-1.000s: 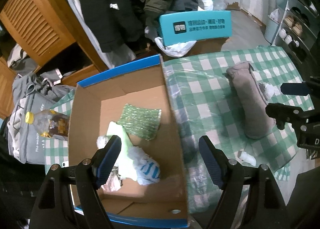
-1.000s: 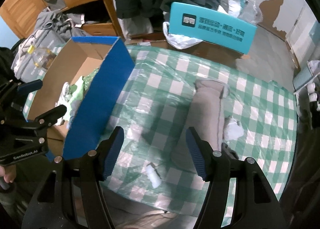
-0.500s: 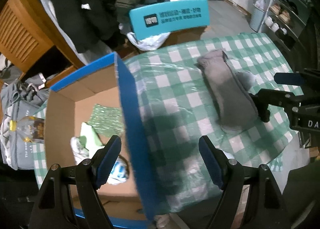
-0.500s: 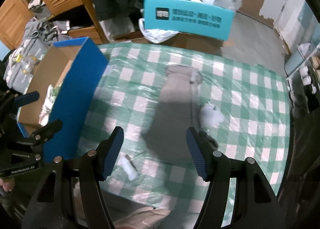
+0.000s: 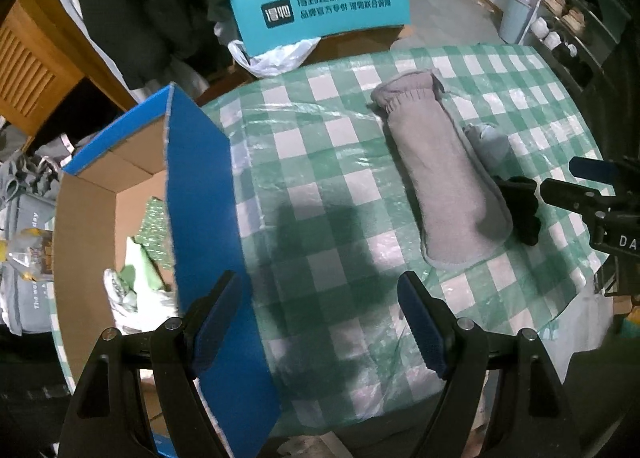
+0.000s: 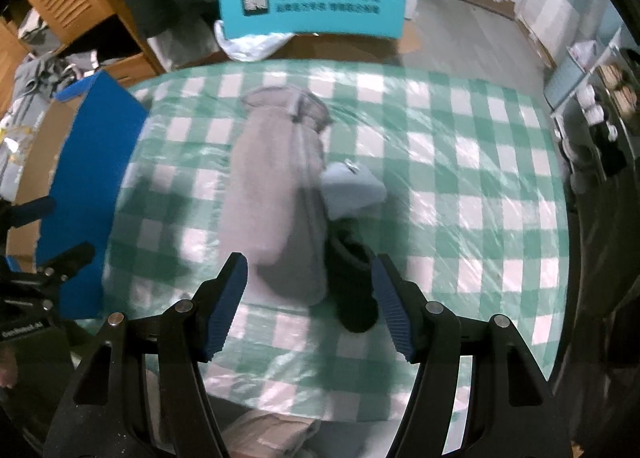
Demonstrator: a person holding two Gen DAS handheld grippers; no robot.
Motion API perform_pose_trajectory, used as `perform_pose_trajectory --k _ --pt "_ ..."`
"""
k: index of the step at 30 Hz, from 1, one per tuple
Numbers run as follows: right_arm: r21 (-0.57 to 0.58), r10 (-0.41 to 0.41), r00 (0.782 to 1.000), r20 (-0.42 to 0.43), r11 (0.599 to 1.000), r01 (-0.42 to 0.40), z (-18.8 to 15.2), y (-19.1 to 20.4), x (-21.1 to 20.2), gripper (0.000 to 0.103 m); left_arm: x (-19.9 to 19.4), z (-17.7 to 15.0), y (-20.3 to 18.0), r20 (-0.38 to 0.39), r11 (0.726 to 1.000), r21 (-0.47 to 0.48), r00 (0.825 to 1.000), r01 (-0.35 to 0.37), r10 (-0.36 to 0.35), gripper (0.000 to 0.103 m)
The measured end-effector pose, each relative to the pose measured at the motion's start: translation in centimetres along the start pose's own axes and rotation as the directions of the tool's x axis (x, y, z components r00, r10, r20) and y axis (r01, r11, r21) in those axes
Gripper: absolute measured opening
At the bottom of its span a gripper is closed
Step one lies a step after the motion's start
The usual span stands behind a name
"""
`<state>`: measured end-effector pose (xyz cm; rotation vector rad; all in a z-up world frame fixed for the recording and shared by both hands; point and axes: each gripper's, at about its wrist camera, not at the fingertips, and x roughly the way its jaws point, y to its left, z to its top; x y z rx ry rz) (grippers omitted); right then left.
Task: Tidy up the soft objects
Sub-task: 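Lower the right tool onto the black sock and close on it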
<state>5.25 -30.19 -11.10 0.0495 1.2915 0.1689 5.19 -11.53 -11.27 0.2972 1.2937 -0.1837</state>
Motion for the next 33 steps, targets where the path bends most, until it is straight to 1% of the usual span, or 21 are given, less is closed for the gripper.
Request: perform_pose_trajectory --k 5,11,16,25,31,32,33 --pt "0.037 -0.013 1.0 -0.024 0.999 0.014 -0.4 -2.0 1.8 0.064 1.2 0.5 -0.9 -0.025 1.0 0.006 1.0 0.01 -0.01 0.081" --pt "0.068 0.001 0.999 -0.054 0.998 0.003 -0.7 -3.3 3.9 0.064 3.0 1.0 -1.3 -0.058 1.0 -0.001 0.998 0.02 -0.02 0.081" --pt "0.074 0.01 0.997 -0.075 0.997 -0.005 -0.8 -3.6 5.5 0.064 4.1 1.1 -1.5 -0.087 1.0 -0.002 0.996 0.028 -0.028 0.081" --pt "0.057 0.001 0.995 -0.101 0.998 0.005 -0.8 -3.5 7.6 0.064 5.3 1.0 -1.7 -0.111 0.999 -0.006 0.993 0.037 -0.037 0.081" --pt "0.056 0.01 0.992 -0.124 0.998 -0.003 -1.1 -3.6 8.7 0.064 5.8 0.9 -2.0 -0.124 0.999 0.001 0.991 0.04 -0.039 0.081" --pt "0.055 0.013 0.992 -0.127 0.998 -0.006 -1.2 -3.6 8.8 0.063 5.9 0.9 -2.0 -0.126 0.999 0.003 0.991 0.04 -0.04 0.081" --pt "0.054 0.013 0.992 -0.129 0.999 -0.006 -1.3 -3.6 8.9 0.058 5.9 0.9 -2.1 -0.127 0.999 0.004 0.991 0.04 -0.04 0.081"
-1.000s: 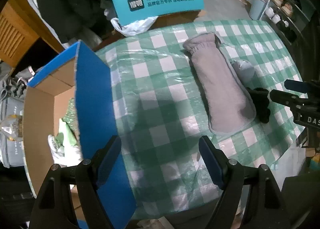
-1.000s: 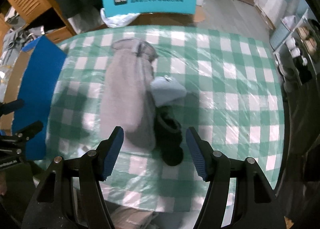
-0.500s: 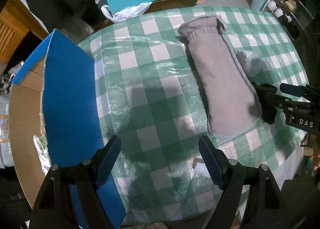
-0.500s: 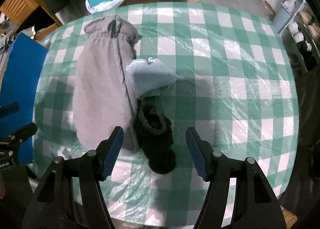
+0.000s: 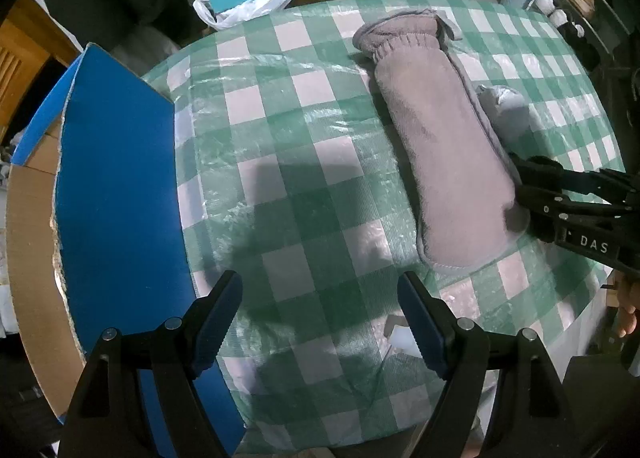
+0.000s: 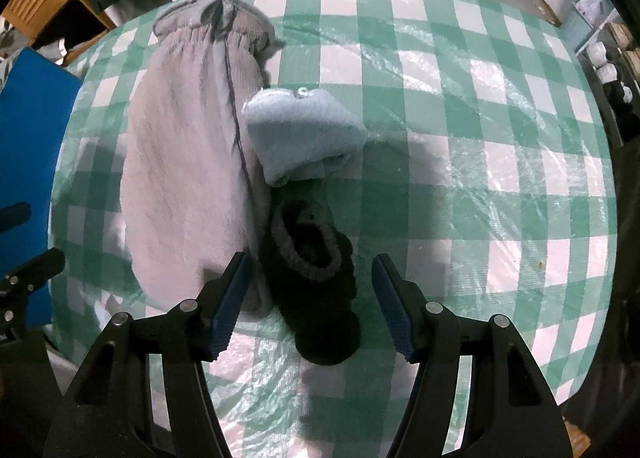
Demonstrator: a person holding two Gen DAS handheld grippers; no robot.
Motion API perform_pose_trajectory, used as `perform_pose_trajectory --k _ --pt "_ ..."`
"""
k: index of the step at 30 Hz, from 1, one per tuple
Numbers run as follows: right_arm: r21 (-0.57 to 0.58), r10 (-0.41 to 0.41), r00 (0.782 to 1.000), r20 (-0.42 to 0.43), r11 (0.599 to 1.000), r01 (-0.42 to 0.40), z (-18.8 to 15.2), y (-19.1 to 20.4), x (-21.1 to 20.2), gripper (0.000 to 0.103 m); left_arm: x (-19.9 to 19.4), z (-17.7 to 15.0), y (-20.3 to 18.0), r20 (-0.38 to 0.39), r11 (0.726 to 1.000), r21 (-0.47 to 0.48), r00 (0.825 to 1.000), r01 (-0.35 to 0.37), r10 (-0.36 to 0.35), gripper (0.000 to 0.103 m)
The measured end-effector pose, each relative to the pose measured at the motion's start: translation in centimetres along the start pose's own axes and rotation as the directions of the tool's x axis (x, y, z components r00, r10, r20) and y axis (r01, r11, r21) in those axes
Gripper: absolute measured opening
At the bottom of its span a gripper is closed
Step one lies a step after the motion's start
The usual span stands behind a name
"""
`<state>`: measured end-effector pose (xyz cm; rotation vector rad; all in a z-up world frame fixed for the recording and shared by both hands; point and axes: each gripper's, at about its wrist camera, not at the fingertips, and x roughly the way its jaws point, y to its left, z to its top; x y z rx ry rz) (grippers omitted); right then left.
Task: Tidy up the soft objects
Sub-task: 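Lower the right tool onto the black sock and close on it, then lower the left tool onto the white tissue and close on it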
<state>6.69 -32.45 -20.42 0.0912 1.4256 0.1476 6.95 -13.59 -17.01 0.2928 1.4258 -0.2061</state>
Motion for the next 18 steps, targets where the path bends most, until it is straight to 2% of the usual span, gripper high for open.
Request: perform_pose_trajectory --k 1,7,18 --pt "-0.001 0.002 1.0 -0.004 1.0 -0.002 -0.1 0.0 0.1 0.05 0.0 0.0 0.0 0.0 1.0 0.001 1.0 -0.001 0.001 0.081" --pt "-0.013 0.004 1.0 -0.002 1.0 -0.004 -0.3 0.2 -0.3 0.037 0.7 0.1 -0.2 -0.009 1.0 0.002 1.0 0.004 -0.004 0.081" --pt "0.002 -0.006 0.999 0.037 1.0 0.006 -1.2 0.3 -3.2 0.036 0.3 -0.9 -0.6 -0.012 0.999 0.016 0.999 0.03 -0.03 0.081"
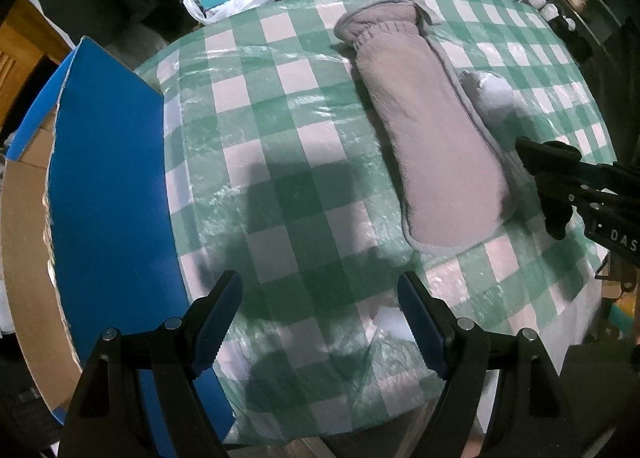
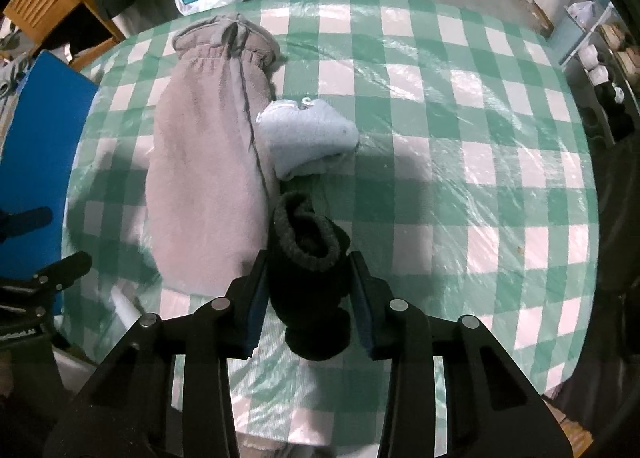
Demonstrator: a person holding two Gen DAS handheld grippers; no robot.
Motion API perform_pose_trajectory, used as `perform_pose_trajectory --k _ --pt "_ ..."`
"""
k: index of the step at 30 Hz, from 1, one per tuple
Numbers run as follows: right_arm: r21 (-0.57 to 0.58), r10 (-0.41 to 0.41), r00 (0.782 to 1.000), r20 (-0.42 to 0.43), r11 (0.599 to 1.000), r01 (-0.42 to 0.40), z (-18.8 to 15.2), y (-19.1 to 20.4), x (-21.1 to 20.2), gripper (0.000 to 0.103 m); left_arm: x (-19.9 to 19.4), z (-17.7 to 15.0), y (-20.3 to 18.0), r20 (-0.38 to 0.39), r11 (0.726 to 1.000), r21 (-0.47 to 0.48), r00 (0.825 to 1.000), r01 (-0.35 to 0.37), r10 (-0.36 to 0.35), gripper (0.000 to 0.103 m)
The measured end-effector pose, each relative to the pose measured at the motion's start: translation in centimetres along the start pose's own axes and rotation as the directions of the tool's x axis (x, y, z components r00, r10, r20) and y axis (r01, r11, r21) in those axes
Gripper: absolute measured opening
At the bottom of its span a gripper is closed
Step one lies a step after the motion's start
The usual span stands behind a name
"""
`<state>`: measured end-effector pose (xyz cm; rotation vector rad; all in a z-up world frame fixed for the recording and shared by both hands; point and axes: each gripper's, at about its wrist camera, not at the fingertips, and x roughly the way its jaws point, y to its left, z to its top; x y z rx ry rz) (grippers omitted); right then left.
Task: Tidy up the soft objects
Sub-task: 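Lower the left tool onto the white tissue and close on it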
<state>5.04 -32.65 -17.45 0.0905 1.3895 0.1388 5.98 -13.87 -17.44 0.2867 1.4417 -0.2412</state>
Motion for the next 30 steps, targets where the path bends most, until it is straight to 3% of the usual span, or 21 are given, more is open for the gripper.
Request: perform_pose_trajectory --k 13,23,28,30 --pt "-0.04 0.017 1.0 0.012 0.999 -0.016 -1.9 1.4 -2.1 0.037 1.2 -1.6 -2.3 -0.067 0.998 0.016 0.996 0.062 -0.061 0.081" --pt "-0.056 0.017 1.0 0.015 0.998 -0.016 -2.5 1.9 -2.4 0.037 3.1 -1.4 -2.4 -0.106 0.99 -0.05 0.985 0.13 -0.135 0.081" --pt "-0.049 0.02 1.0 0.015 0.999 -0.02 -2.7 1.7 -2.5 0.037 3.6 -2.2 -3.9 -0.118 0.989 -0.039 0.983 0.14 -0.144 0.074" --pt "-0.046 0.02 1.0 0.015 0.999 -0.019 -2.7 1.6 -2.4 0.037 4.1 -2.1 -4.3 -0.137 0.988 -0.039 0.978 0.151 -0.155 0.063"
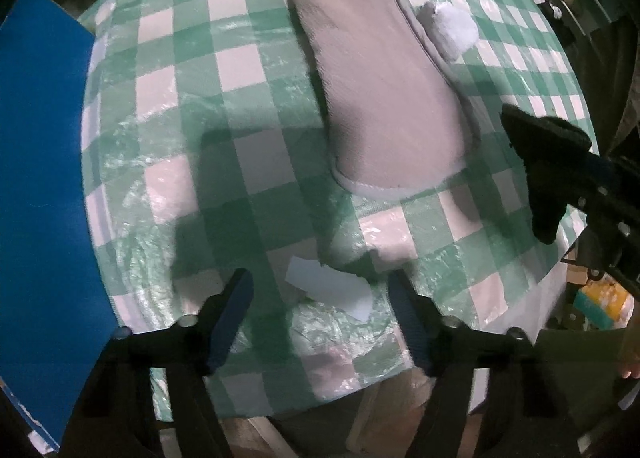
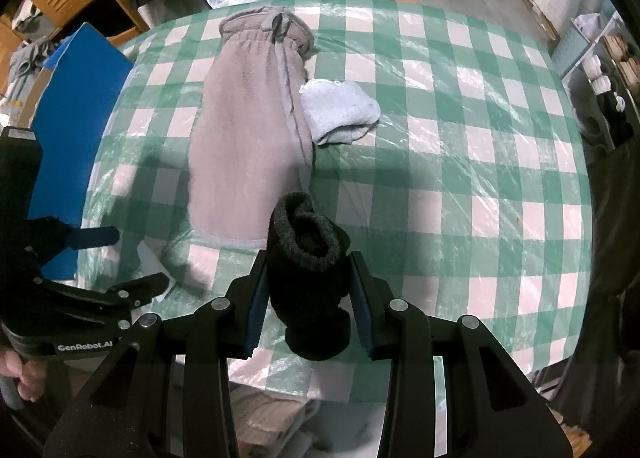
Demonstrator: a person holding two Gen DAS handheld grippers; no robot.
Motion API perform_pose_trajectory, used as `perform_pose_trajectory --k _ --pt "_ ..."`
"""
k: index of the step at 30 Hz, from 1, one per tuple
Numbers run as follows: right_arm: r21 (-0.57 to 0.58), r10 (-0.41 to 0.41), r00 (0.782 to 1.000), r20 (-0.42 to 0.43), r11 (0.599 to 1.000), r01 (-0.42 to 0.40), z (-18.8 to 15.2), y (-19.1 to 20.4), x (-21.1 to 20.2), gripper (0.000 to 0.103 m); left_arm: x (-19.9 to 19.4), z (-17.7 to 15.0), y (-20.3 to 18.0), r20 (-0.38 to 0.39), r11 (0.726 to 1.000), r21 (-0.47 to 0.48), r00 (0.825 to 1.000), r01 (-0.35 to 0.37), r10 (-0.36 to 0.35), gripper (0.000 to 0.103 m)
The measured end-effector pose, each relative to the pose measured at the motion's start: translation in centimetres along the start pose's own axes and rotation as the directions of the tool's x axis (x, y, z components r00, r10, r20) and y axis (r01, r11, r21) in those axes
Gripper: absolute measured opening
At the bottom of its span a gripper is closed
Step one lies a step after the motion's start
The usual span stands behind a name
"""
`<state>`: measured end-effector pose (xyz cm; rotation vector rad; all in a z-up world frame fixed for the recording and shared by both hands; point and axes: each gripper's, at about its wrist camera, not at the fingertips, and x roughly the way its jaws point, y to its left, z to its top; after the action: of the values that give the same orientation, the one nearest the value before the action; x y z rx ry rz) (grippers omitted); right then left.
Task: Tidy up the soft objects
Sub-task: 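Lower the left tool onto the white tissue and close on it, then lift the black sock and white tissue and carry both over the box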
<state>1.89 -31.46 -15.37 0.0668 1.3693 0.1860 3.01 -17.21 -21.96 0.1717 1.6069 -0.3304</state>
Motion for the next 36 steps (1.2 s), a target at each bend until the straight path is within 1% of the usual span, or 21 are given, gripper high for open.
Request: perform_pose_trajectory --k 1,3,4,8,10,12,15,18,25,36 --pt "0.001 0.001 1.0 0.001 1.0 -0.001 0.0 -0.1 0.0 0.037 0.3 -0.1 -0.1 -0.007 1.0 0.003 1.0 0.005 -0.005 0.061" --pt "0.004 0.002 1.0 0.003 1.0 -0.002 0.0 -0.1 -0.1 0.037 0.7 -0.3 -0.5 -0.016 1.0 0.011 1.0 0.011 -0.01 0.052" --pt "0.004 0.003 1.0 0.004 1.0 -0.003 0.0 -0.1 -0.1 0.037 0.9 -0.3 -0.6 -0.021 1.0 0.013 1.0 0.01 -0.01 0.05" --pt "0.003 0.007 1.0 0.006 1.0 -0.007 0.1 -0.1 -0.2 0.037 1.6 -0.3 -0.5 -0.023 1.0 0.006 1.0 0.007 -0.007 0.043" --pt "0.0 0.009 1.0 0.007 1.0 -0.009 0.2 0.0 -0.2 0.037 1.2 -0.2 -0.8 -0.017 1.0 0.0 1.0 0.018 -0.018 0.04" --pt "-0.002 0.01 1.0 0.008 1.0 -0.01 0.2 0.1 -0.2 0.037 1.2 0.1 0.1 -0.011 1.0 -0.005 1.0 0.027 -0.027 0.033" --pt "-0.006 0.011 1.0 0.009 1.0 -0.011 0.3 0.3 -0.3 0.037 0.6 0.3 0.9 -0.008 0.999 0.0 0.999 0.037 -0.037 0.028" --pt "-0.003 0.01 1.0 0.009 1.0 -0.01 0.3 0.3 -0.2 0.037 0.4 0.5 0.5 -0.002 0.999 0.015 0.999 0.035 -0.035 0.025" --pt "-0.01 0.018 1.0 0.019 1.0 -0.018 0.6 0.8 -0.6 0.037 -1.1 0.1 0.1 0.025 0.999 0.029 0.999 0.044 -0.045 0.023" --pt "-0.009 0.021 0.999 0.049 1.0 -0.021 0.9 0.9 -2.0 0.037 -4.3 -0.1 0.7 0.105 0.999 0.041 0.994 0.003 -0.007 0.023"
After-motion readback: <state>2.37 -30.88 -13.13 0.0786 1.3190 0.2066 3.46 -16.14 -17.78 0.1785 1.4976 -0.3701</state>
